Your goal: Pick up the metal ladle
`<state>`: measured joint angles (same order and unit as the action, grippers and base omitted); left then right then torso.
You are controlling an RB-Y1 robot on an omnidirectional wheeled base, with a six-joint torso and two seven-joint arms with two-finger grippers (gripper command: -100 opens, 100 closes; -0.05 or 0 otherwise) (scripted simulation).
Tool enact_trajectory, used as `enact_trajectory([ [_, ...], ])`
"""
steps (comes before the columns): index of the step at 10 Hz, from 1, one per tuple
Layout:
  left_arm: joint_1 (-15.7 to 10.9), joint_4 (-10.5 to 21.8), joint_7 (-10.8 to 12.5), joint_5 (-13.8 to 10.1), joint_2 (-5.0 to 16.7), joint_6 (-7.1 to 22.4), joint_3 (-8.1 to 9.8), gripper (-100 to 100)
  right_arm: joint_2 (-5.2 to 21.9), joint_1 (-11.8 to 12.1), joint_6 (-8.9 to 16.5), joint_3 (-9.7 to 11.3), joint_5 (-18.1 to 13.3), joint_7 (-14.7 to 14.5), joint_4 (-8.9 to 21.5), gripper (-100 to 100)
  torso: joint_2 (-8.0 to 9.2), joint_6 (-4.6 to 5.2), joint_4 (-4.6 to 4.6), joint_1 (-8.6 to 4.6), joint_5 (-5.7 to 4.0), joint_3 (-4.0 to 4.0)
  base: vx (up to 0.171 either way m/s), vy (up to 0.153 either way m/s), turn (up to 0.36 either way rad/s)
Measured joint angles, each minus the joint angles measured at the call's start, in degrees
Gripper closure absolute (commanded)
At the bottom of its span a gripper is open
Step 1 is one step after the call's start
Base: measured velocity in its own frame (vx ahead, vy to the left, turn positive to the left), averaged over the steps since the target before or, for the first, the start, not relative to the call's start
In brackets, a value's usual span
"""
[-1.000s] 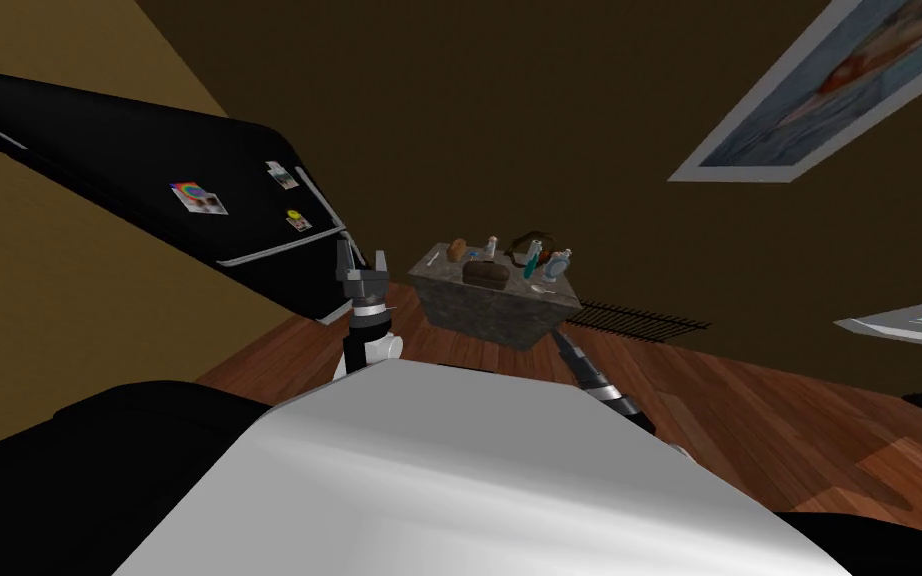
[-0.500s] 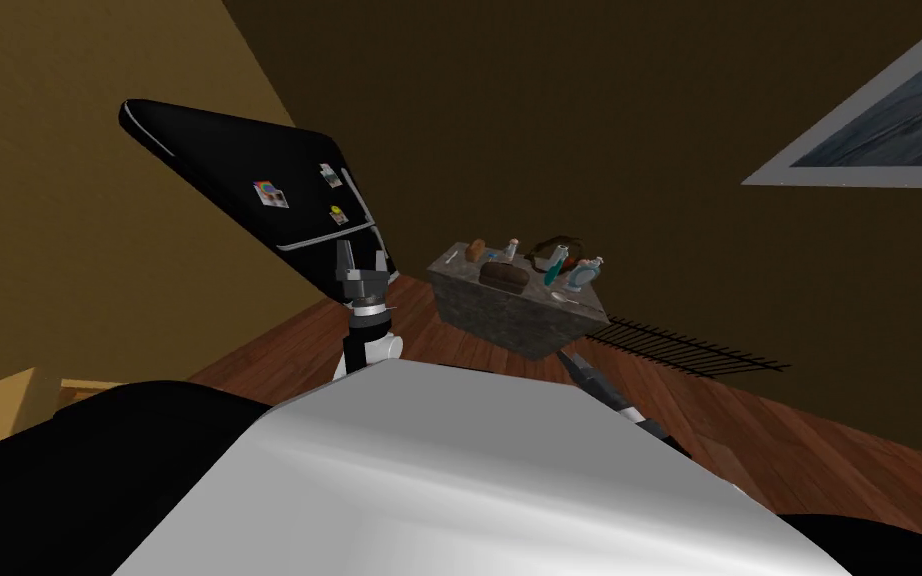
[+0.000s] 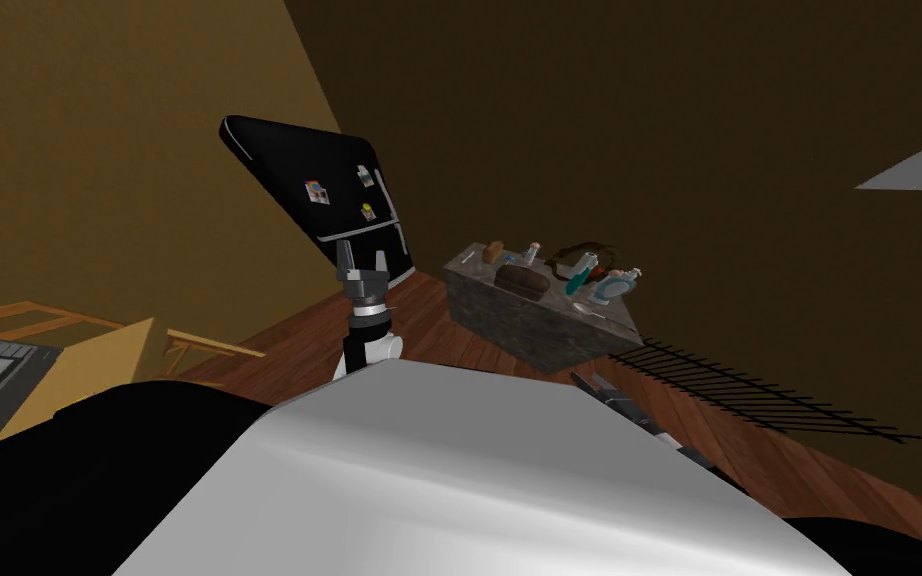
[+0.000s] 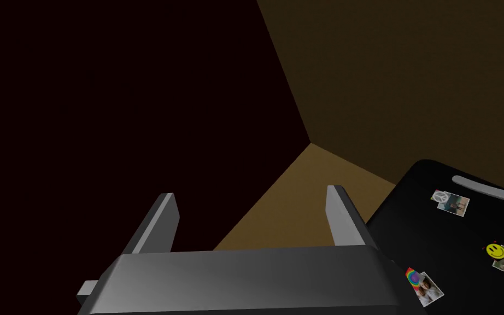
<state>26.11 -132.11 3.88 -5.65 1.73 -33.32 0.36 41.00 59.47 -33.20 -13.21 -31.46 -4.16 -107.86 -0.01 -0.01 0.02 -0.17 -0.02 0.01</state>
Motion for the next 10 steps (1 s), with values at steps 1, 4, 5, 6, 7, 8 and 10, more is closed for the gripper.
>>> enact_trajectory([
  [1, 0.0, 0.0, 0.0, 0.0, 0.0, 0.0, 0.01, 0, 0.9, -0.1, 0.1, -0.3, -1.2, -0.4, 1.1, -100, -0.03, 0.04, 0.0, -0.05, -0.03, -0.02, 0.009, 0.001, 0.025],
  [4, 0.0, 0.0, 0.0, 0.0, 0.0, 0.0, 0.0, 0, 2.2, -1.3, -1.7, -0.5, -3.0, -1.7, 7.2, -100, -0.03, -0.01, 0.0, -0.09, -0.04, -0.02, 0.009, 0.004, 0.16],
  [5, 0.0, 0.0, 0.0, 0.0, 0.0, 0.0, 0.01, 0, 3.3, -0.2, -2.1, -1.5, -3.5, -1.8, 7.9, -100, -0.03, 0.07, -0.01, -0.09, -0.03, -0.02, 0.021, 0.005, 0.313],
  [6, 0.0, 0.0, 0.0, 0.0, 0.0, 0.0, 0.0, 0, 4.8, 0.8, -2.5, -2.5, -4.8, -2.2, 9.8, -100, -0.07, 0.01, -0.01, -0.1, -0.03, -0.04, 0.039, 0.0, 0.484],
  [7, 0.0, 0.0, 0.0, 0.0, 0.0, 0.0, 0.0, 0, 6.7, 1.7, -2.1, -3.2, -6.8, -2.4, 11.7, -100, -0.15, -0.02, -0.03, -0.13, -0.04, -0.08, 0.036, -0.013, 0.157],
  [8, 0.0, 0.0, 0.0, 0.0, 0.0, 0.0, 0.02, 0, 7.7, 2.9, -2.5, -4.2, -7.6, -2.9, 12.7, -100, -0.13, 0.09, -0.03, -0.13, -0.04, -0.08, 0.041, -0.008, 0.255],
  [10, 0.0, 0.0, 0.0, 0.0, 0.0, 0.0, 0.01, 0, 10.2, 4.8, -3.2, -5.8, -9.8, -3.7, 15.0, -100, -0.14, 0.06, -0.03, -0.14, -0.05, -0.08, 0.037, -0.015, 0.213],
])
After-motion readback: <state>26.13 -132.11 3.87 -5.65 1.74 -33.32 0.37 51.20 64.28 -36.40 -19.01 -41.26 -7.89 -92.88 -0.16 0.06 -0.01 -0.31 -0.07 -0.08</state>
